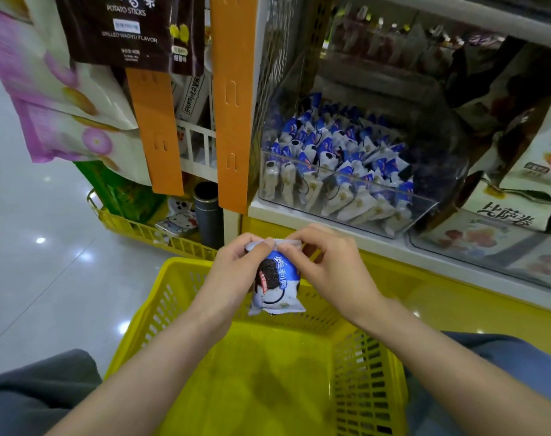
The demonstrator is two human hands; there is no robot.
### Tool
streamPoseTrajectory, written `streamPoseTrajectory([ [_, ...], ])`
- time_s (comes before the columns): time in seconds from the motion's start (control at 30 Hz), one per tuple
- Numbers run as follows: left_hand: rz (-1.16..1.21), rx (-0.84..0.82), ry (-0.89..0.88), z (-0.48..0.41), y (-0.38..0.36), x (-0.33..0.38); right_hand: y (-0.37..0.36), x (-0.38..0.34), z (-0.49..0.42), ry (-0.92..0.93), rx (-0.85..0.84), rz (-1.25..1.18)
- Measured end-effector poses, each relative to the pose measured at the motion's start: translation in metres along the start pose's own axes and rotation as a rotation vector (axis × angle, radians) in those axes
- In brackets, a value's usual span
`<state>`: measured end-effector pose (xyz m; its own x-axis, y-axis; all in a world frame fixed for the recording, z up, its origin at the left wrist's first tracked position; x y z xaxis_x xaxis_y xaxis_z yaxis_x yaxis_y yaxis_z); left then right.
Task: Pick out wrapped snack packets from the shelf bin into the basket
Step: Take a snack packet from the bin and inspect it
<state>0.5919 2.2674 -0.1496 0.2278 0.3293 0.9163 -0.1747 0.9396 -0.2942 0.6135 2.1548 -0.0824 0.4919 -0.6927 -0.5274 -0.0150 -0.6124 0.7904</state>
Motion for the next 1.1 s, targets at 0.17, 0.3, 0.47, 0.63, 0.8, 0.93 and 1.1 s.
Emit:
streamPoseTrajectory([
  [0.17,0.081,-0.048,0.048,0.0,-0.005,-0.002,-0.003,0.043,0.001,-0.469,0.018,-0.549],
  [0.3,0.052,0.1,-0.102,-0.005,0.017,0.013,-0.017,0.048,0.008,-0.606,-0.087,-0.773],
  [0.47,-0.023,0.189,-0.239,-0.006,0.034,0.026,-0.045,0.032,0.02,-0.541,-0.449,-0.596],
  [0.63,-0.236,0.155,-0.329,-0.005,0.029,0.035,-0.044,0.023,0.014,-0.308,-0.455,-0.257],
  [0.8,-0.378,-0.021,-0.377,0.002,0.002,0.037,-0.021,0.012,0.004,-0.223,-0.208,-0.418],
  [0.93,-0.37,-0.058,-0.411,0.008,-0.006,0.038,-0.016,0.021,0.004,-0.289,-0.149,-0.456],
  [1.1,-0.531,-0.049,-0.583,0.023,-0.014,0.051,-0.025,0.028,0.008,-0.394,-0.191,-0.528],
])
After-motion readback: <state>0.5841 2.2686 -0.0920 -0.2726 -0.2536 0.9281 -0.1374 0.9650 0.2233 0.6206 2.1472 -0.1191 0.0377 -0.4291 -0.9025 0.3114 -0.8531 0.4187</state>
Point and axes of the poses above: each hand's wrist, its own z-axis away from the middle knuckle, its own y-axis out of the back of the hand, x = y × z, the point moved 10 cm from there along -z, towards the middle knuckle, and after that the axes turned 10 degrees about z, right-handed, at the moved point
